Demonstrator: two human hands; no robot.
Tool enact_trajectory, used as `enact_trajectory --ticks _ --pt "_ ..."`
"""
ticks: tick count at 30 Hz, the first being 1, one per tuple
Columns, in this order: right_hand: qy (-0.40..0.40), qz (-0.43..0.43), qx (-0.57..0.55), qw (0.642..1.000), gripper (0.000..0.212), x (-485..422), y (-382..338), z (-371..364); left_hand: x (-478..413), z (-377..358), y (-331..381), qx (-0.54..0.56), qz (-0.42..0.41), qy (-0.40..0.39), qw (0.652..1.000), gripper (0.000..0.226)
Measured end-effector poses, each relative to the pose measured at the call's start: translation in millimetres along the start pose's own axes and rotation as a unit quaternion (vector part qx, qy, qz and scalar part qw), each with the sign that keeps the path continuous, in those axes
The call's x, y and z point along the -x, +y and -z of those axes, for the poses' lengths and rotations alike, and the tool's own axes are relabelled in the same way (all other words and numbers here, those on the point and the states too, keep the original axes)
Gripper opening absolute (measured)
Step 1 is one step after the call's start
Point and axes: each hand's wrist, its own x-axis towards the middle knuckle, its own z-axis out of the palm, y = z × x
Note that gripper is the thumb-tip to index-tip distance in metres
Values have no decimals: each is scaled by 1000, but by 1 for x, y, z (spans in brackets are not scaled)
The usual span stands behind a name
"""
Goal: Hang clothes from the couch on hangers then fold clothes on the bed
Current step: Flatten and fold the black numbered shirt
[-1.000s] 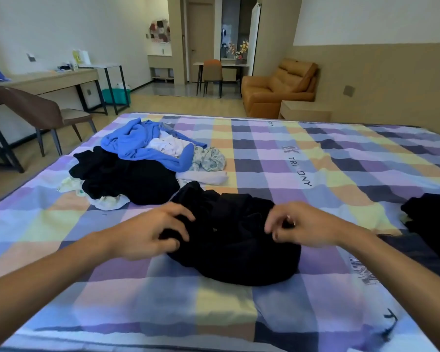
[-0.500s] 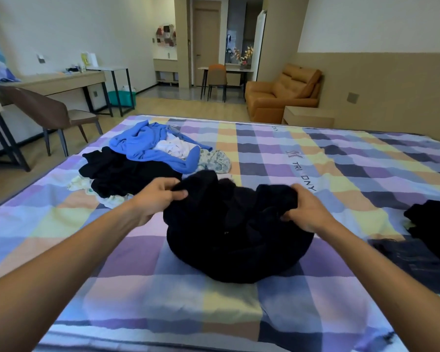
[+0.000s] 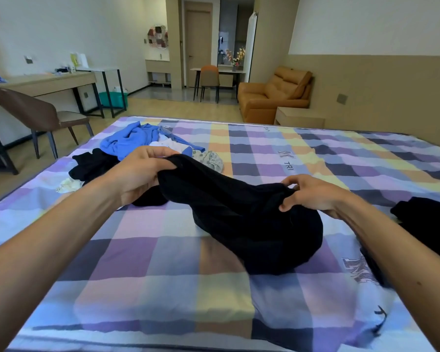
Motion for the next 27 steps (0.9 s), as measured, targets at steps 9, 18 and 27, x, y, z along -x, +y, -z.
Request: enact_trajectory --ticks 9,18,27 --pt "368 36 379 848 33 1 24 25 -4 -11 5 84 72 103 989 32" --pt "227 103 -139 958 26 3 -15 122 -39 12 72 -502 -164 48 848 19" --pt "414 -3 213 885 26 -68 -99 202 -153 41 167 -654 -117 249 705 23"
